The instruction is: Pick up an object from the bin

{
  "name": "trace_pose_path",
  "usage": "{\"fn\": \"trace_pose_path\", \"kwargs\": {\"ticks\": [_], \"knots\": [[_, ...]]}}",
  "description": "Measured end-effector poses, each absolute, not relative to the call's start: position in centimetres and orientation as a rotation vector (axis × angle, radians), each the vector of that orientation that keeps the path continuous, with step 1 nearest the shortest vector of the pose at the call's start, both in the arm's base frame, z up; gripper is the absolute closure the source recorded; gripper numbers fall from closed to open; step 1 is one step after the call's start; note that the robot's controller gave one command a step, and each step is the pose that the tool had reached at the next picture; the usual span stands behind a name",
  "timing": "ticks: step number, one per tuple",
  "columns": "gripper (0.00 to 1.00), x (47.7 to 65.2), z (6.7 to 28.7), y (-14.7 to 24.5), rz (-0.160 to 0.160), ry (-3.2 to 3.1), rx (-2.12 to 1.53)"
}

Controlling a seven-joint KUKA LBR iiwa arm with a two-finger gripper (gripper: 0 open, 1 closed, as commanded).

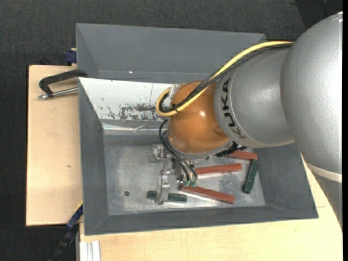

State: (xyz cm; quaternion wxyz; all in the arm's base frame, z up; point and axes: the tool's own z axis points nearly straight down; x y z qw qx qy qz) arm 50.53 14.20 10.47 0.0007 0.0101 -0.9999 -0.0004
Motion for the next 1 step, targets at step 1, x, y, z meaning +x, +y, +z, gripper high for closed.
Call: {"fn": "trace_pose_path", "kwargs": {"ticks": [1], "knots": [[1.00,49.40,7.18,12.53,-0.002,-3.123,0.337]]}}
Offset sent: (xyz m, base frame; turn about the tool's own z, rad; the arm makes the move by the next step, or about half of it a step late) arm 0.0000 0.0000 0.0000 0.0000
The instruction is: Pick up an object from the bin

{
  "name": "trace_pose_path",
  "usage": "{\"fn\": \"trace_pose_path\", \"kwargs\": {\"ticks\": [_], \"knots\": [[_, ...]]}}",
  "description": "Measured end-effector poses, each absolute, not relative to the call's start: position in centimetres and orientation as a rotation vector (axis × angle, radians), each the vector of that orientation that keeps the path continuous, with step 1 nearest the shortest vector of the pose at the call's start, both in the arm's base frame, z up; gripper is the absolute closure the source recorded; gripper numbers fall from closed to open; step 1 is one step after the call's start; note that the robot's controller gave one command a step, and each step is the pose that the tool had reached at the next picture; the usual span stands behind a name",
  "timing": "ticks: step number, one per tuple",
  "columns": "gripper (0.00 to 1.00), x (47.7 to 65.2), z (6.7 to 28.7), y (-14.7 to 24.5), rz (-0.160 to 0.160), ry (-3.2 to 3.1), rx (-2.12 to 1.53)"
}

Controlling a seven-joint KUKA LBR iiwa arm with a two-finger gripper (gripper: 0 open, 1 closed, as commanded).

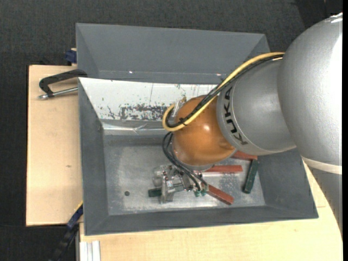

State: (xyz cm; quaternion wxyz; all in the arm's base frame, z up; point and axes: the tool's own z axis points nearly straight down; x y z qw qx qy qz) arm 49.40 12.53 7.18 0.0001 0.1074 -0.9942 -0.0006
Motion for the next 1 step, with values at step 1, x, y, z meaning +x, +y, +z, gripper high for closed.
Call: {"fn": "trace_pose_path", "kwargs": {"ticks": [1], "knots": [[1.00,49.40,7.18,12.53,-0.002,-3.123,0.337]]}}
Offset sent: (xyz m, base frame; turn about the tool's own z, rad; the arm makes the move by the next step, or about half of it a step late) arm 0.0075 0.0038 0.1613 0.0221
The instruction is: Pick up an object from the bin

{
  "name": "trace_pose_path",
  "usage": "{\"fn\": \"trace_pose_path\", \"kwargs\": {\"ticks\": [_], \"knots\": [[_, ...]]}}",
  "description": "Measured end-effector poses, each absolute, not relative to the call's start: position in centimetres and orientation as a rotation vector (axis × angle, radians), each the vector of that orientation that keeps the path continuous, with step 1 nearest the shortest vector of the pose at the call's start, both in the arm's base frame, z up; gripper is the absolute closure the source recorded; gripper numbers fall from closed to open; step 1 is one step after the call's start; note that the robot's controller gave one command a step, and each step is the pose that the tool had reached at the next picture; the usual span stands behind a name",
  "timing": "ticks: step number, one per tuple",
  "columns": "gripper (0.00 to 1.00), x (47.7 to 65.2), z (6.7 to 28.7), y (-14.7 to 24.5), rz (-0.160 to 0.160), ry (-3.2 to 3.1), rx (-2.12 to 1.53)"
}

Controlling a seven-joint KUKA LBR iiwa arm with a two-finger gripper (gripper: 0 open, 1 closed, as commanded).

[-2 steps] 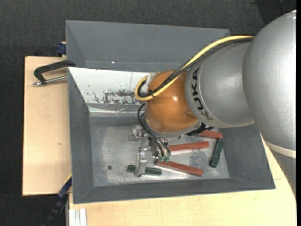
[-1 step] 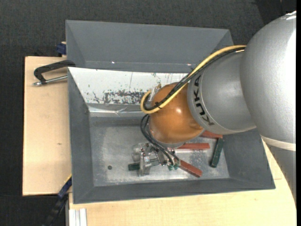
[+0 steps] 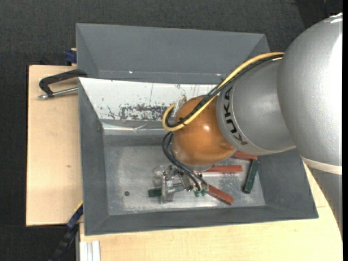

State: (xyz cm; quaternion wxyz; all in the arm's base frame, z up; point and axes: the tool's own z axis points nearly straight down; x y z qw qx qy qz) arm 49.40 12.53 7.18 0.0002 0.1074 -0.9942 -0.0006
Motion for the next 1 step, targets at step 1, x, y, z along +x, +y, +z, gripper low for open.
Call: {"fn": "trace_pose_path", "kwargs": {"ticks": [1], "knots": [[1.00,50.30,23.50,13.04,-0.004,-3.134,0.303]]}}
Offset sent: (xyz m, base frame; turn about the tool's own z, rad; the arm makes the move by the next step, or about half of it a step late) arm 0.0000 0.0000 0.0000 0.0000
